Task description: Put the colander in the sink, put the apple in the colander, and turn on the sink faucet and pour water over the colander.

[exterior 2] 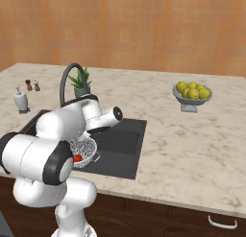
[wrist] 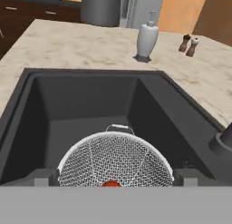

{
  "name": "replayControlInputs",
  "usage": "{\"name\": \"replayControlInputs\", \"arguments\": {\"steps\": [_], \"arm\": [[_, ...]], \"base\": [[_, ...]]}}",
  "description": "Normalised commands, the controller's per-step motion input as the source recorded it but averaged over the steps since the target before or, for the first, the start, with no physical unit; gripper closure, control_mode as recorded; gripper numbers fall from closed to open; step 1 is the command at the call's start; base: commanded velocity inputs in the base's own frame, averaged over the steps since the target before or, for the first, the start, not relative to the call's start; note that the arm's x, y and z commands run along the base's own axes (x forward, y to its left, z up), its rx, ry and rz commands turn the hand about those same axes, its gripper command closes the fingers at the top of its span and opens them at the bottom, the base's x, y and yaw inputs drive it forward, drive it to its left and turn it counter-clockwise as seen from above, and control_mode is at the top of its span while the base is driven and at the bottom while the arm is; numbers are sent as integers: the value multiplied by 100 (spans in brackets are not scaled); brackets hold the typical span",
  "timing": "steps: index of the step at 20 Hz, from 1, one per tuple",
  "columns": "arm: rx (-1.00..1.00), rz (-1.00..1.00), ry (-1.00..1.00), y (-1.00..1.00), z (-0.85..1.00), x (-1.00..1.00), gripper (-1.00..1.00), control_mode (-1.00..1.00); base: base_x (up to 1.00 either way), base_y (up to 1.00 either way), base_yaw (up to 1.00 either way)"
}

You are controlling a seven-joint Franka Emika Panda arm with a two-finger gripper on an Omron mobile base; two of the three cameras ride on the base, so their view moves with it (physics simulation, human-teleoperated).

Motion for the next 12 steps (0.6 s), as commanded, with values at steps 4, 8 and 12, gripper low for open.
{"name": "replayControlInputs", "arguments": {"steps": [4,8,12], "arm": [[19,-2,-16,-13,32,10,-100,-100],[17,-1,-8,-19,31,41,-100,-100],[24,0,-11,-20,19,54,-100,-100]], "base": [[0,0,0],[0,0,0],[0,0,0]]}}
